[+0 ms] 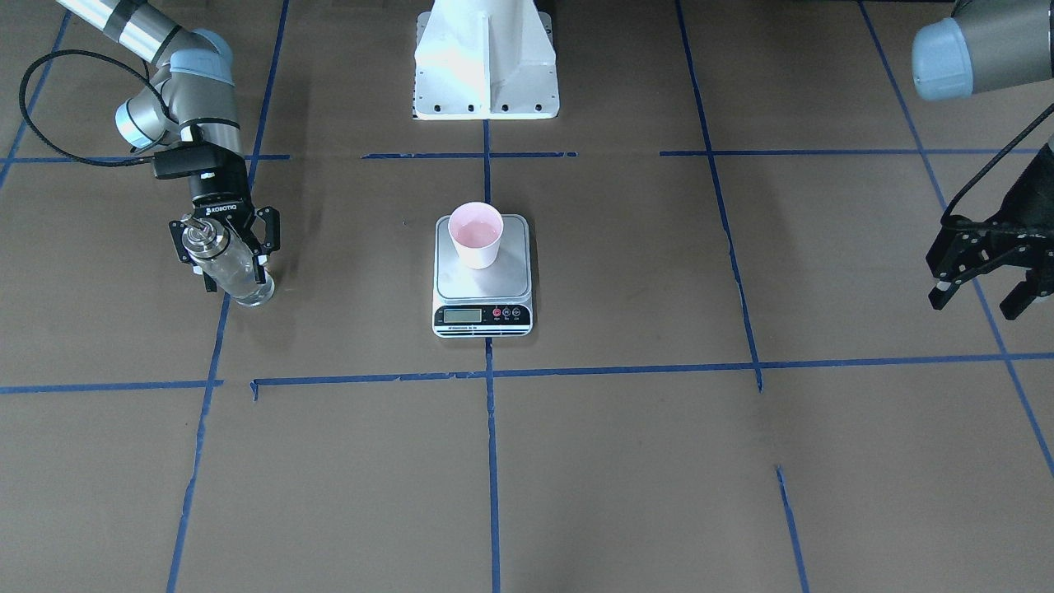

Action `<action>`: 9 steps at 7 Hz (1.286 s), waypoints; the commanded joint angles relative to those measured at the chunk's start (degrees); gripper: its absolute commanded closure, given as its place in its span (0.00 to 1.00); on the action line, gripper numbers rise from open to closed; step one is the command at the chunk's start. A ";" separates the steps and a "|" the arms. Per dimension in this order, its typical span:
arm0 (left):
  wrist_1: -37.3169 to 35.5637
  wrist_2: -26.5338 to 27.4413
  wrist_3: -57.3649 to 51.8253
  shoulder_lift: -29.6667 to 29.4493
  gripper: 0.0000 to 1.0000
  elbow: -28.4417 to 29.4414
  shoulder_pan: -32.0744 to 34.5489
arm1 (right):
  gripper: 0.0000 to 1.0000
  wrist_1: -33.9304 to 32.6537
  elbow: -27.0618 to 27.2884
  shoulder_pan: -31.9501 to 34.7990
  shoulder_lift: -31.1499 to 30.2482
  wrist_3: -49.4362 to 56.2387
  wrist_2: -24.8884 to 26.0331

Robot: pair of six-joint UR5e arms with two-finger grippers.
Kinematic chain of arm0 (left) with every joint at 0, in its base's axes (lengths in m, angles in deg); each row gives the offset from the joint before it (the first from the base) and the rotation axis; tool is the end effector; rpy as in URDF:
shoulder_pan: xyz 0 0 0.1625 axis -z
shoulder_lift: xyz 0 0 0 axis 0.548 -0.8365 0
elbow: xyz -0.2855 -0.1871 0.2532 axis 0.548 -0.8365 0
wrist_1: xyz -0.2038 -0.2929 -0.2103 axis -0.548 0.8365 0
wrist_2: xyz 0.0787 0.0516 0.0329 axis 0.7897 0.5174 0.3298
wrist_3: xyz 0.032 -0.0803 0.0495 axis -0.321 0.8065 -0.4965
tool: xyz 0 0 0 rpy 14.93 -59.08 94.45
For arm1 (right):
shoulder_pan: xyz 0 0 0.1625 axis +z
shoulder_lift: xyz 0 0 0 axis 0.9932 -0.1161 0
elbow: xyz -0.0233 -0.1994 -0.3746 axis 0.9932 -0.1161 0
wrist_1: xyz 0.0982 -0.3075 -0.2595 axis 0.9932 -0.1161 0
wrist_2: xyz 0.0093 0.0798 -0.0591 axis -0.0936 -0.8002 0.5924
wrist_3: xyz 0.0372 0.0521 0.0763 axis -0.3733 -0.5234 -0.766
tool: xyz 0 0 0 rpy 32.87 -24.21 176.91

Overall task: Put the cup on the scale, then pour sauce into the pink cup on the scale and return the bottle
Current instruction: 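Lift the glass bottle with the right gripper toward the scale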

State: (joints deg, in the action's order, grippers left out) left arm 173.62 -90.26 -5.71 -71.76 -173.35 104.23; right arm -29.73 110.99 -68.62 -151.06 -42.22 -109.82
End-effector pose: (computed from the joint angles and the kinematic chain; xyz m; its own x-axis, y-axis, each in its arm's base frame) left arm 0.1174 -0.5883 0.3560 0.7332 0.2243 -0.6420 0.0698 0.9142 0.3991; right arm -0.4144 -0.3278 0.4994 0.6883 -0.1460 0.7106 -0.6240 0.3804 0.6826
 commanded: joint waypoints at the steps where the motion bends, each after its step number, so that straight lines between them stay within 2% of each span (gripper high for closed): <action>1: -0.03 0.00 0.01 -0.14 0.23 0.12 -0.07 | 1.00 3.75 1.93 0.15 -0.05 0.38 -7.51; 3: -0.03 -0.09 0.10 -0.05 0.23 0.29 -0.07 | 1.00 3.69 3.61 0.06 3.62 3.08 -3.98; 6: 0.06 -0.09 0.10 0.21 0.23 0.56 -0.07 | 1.00 2.11 6.50 -0.03 4.00 6.36 -3.96; 9: 0.06 -0.18 0.10 0.39 0.23 0.73 -0.07 | 1.00 -8.92 10.63 -0.20 4.69 6.80 -4.57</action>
State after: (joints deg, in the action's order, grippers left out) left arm 173.68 -90.43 -5.61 -71.41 -172.73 104.16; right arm -33.94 119.89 -68.75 -146.80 -35.58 -114.19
